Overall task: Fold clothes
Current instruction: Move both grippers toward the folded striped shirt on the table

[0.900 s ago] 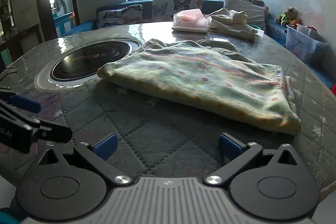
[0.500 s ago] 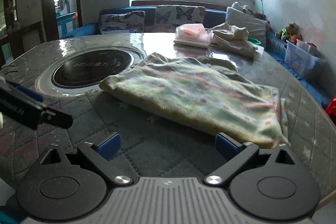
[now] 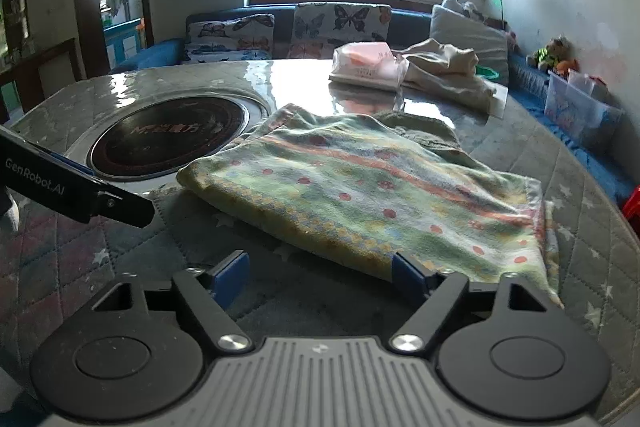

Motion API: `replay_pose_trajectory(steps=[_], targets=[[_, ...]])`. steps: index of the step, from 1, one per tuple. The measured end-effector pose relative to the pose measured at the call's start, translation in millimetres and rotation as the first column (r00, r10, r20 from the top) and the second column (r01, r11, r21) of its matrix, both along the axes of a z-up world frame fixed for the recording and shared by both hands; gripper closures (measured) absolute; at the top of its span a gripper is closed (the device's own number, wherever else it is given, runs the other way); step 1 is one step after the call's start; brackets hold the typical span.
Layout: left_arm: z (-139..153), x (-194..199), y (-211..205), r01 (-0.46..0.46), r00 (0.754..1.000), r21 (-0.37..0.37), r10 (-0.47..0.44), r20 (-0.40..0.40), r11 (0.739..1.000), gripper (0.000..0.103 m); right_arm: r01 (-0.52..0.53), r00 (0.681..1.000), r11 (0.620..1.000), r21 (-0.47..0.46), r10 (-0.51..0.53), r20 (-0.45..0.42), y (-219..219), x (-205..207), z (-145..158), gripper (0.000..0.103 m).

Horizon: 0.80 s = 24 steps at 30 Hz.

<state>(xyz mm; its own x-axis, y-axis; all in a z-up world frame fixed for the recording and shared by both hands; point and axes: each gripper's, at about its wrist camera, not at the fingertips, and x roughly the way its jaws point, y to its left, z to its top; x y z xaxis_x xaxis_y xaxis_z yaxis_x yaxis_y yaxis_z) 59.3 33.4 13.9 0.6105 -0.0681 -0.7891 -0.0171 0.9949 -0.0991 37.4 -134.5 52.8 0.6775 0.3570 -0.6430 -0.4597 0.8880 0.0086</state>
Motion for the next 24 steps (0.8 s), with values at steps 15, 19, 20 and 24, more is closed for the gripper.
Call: replay_pose_trajectory(steps=[15,19,20,24], targets=[[-2,38,5,0.065,0.998,-0.031,-0.065,-0.007,0.997,0.000,0.004,0.999,1.000,-0.008,-0.004,-0.050,16,24,1,0.042],[-4,44,8,0.085,0.996,-0.044,-0.086,-0.011,0.995,0.000,0.003,0.998,1.000,-0.022,-0.004,-0.055,24,27,2,0.042],[-4,45,9,0.090,0.996,-0.047,-0.091,-0.012,0.995,0.000,0.003,0.998,1.000,-0.025,-0.004,-0.055,25,28,2,0.042],[-4,51,13,0.109,0.994,-0.052,-0.110,-0.013,0.993,0.000,0.008,0.998,0.999,-0.031,-0.009,-0.060,32,32,3,0.044]])
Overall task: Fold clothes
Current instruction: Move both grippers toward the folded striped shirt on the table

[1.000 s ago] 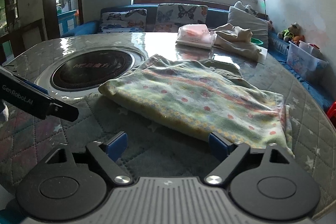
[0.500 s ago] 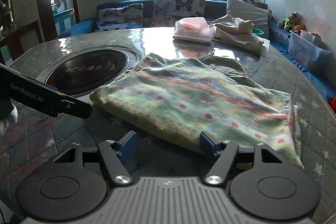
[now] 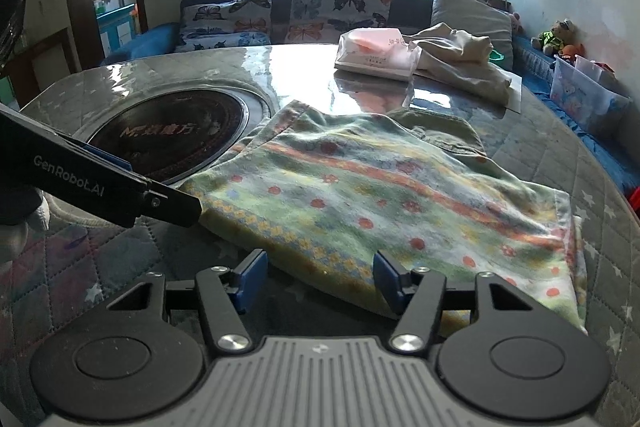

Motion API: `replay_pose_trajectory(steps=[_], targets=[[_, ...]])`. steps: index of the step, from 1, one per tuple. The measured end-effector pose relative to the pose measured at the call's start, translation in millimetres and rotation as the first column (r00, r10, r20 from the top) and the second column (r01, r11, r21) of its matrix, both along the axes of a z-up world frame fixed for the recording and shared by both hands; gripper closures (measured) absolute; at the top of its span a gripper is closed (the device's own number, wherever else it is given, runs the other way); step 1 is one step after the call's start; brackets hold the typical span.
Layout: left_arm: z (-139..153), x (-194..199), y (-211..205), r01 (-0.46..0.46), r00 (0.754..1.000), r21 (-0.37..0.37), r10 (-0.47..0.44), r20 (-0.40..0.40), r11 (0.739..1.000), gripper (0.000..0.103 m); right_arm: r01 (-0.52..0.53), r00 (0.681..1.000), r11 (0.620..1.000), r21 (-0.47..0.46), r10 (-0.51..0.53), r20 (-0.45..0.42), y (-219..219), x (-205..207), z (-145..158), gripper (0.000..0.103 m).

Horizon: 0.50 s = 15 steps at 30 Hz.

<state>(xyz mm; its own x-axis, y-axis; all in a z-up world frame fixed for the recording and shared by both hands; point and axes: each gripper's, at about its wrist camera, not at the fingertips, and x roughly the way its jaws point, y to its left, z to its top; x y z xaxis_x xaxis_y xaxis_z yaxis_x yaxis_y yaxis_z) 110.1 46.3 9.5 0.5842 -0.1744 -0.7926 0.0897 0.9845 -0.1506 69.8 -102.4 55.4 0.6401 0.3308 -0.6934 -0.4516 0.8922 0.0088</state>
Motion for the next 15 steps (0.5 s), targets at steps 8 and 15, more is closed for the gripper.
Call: replay_pose_trajectory(steps=[8,15], targets=[[0,12,5,0.060,0.998,-0.004,-0.060,-0.006,0.998,0.000,0.062,0.998,0.998,0.000,-0.062,-0.003,2,1,3,0.052],[4,19,-1,0.116,0.993,0.015,-0.116,0.003,0.993,0.000,0.126,0.992,0.992,0.016,-0.126,0.009,-4,4,8,0.054]])
